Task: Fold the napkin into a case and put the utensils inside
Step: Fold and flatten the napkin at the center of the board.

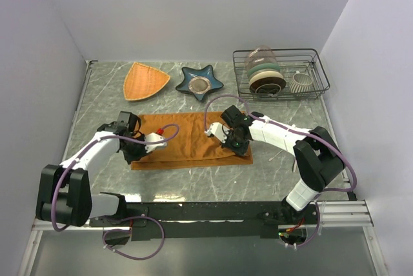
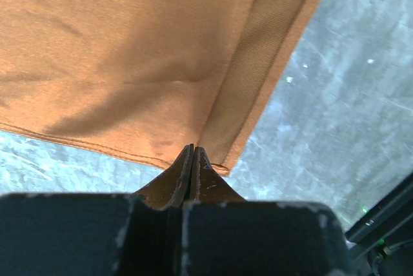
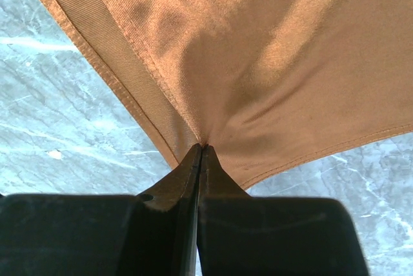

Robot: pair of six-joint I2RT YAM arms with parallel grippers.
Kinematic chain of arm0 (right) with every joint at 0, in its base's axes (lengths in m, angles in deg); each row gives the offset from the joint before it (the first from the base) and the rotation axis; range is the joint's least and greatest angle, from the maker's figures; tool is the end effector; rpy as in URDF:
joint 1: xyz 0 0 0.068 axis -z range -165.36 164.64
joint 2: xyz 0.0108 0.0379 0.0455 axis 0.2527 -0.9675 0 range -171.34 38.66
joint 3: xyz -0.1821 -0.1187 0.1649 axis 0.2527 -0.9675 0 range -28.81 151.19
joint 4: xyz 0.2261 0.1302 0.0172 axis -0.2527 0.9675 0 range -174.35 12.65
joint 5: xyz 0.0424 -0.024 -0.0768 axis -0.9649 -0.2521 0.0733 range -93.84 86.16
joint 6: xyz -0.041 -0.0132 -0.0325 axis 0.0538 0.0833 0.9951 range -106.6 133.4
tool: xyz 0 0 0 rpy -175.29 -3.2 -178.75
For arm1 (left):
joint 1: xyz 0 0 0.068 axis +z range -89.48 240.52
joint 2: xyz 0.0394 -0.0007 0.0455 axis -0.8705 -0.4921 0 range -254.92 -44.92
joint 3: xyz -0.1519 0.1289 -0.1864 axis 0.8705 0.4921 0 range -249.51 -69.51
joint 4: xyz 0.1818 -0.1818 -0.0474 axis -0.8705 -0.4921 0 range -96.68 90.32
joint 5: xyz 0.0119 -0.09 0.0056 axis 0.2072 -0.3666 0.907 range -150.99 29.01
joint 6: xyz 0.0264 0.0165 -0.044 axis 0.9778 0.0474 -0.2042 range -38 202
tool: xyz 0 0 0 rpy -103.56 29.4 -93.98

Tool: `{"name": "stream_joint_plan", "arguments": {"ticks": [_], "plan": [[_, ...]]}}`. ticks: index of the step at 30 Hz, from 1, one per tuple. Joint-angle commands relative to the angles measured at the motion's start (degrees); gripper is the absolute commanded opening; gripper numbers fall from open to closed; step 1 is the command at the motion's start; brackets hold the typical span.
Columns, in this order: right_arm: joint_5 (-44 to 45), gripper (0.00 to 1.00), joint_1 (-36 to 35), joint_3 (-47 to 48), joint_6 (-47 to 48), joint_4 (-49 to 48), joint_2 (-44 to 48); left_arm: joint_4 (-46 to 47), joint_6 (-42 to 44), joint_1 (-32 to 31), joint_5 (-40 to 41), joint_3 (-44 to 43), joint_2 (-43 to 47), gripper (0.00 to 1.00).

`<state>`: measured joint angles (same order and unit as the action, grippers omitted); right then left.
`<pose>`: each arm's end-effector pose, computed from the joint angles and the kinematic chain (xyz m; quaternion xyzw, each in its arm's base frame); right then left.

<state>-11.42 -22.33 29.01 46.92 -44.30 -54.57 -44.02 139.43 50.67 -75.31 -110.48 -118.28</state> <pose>0.2343 0.1822 0.1782 -0.5780 0.8035 0.0693 0.1242 0.2038 -0.0443 0.1803 0.5580 0.8125 -0.0670 0.1549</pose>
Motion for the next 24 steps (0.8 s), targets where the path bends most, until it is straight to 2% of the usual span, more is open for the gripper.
{"name": "stream_joint_plan", "arguments": {"ticks": [1,2,5,6,8,20,24], "plan": [[-1.1,0.00,0.3,0.9,0.1,1.3,1.7,-2.5,1.8,-0.2,-2.5,-0.4,2.0,0.01],[-1.1,0.00,0.2,0.8,0.2,1.3,1.6,-1.9,1.5,-0.3,-2.2,-0.2,2.4,0.01],[-1.2,0.00,0.3,0.4,0.1,1.0,1.5,1.4,0.5,-0.6,-1.2,0.8,3.1,0.14],[-1.2,0.00,0.3,0.4,0.1,0.9,1.3,2.0,0.2,-0.9,-0.8,0.9,3.0,0.21],[-1.4,0.00,0.3,0.6,-0.1,1.0,1.2,3.3,-0.6,-1.7,0.6,1.0,2.2,0.25],[-1.0,0.00,0.4,0.5,-0.2,0.9,1.1,4.3,1.4,-4.0,1.8,2.9,-0.4,0.36],[-1.0,0.00,0.2,0.6,-0.4,0.9,0.9,4.8,1.5,-4.0,2.0,3.8,-0.8,0.36]]}}
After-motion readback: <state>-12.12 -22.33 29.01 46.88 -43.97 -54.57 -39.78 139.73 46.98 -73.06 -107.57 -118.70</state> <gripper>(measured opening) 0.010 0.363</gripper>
